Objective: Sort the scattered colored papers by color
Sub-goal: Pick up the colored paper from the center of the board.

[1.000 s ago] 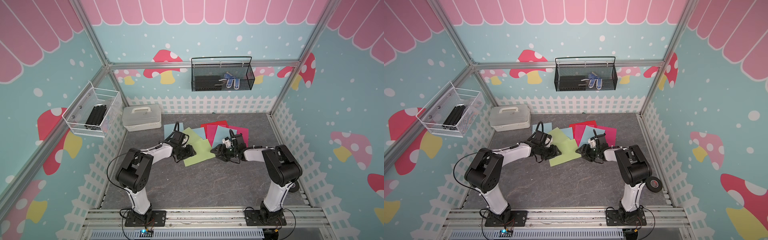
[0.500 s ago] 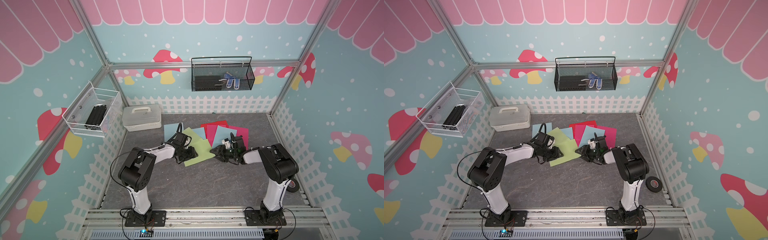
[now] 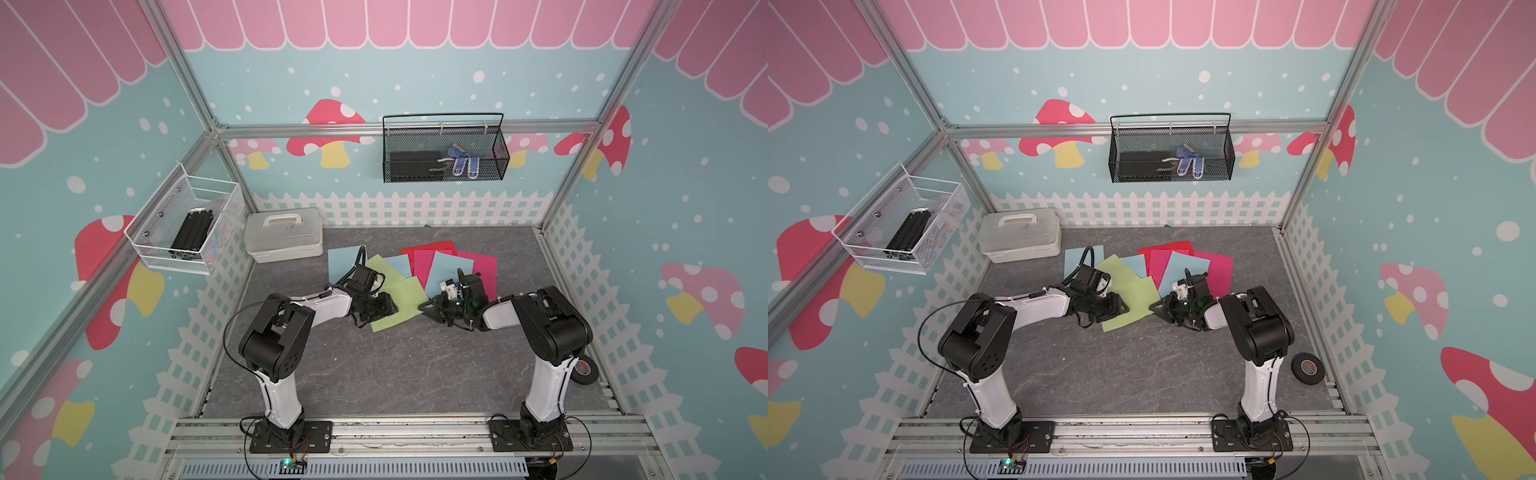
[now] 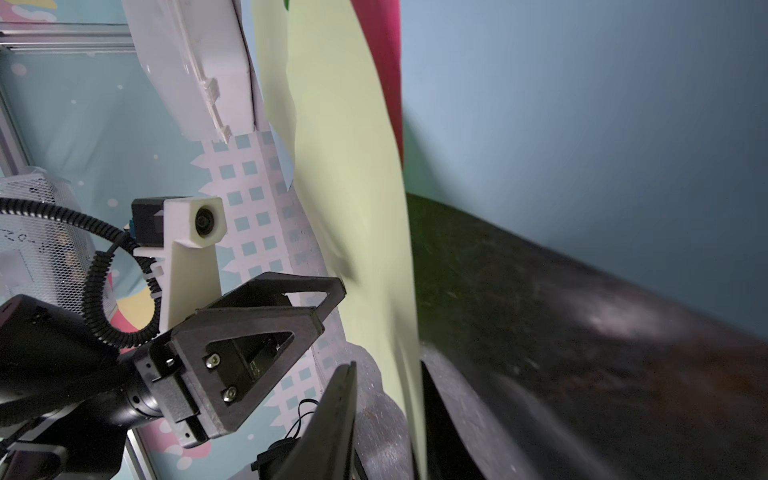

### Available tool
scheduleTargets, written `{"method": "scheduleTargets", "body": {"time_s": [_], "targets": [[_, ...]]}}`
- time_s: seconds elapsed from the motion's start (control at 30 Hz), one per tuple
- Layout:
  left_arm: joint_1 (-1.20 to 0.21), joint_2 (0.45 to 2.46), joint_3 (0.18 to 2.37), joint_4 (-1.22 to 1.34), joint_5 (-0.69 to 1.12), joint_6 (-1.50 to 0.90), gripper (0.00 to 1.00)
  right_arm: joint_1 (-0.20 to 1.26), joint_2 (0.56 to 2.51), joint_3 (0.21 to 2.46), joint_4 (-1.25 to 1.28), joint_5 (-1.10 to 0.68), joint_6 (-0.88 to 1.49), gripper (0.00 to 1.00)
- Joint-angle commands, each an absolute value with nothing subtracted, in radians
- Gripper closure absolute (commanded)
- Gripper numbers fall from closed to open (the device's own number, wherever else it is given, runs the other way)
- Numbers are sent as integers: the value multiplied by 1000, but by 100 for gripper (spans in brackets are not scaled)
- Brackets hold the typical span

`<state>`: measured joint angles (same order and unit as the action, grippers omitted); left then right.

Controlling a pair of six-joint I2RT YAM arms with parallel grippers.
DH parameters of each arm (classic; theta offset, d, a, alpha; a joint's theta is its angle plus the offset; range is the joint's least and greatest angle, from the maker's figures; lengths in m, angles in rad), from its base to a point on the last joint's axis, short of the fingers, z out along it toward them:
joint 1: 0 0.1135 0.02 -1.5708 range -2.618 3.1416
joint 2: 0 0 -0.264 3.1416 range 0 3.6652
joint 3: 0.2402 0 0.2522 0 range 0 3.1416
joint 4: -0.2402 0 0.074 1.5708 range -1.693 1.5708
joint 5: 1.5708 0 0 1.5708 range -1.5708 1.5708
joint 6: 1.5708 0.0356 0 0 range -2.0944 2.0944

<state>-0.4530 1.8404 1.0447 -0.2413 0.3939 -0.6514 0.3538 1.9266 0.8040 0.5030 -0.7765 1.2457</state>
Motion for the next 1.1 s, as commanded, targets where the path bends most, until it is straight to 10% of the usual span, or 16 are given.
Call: {"method": "scheduleTargets", "body": {"time_s": [0.0, 0.57, 1.07], "targets": [[-460, 1864, 1038, -240, 394, -660, 44, 366, 1936, 864, 394, -772, 1178, 84], [-349, 1634, 1030, -81, 503, -581, 37, 383, 1776, 1228, -564, -610, 488, 100], [-170, 1741, 809, 1013, 1033, -1005, 43, 392, 1480, 1373, -846, -823, 306, 100]]}}
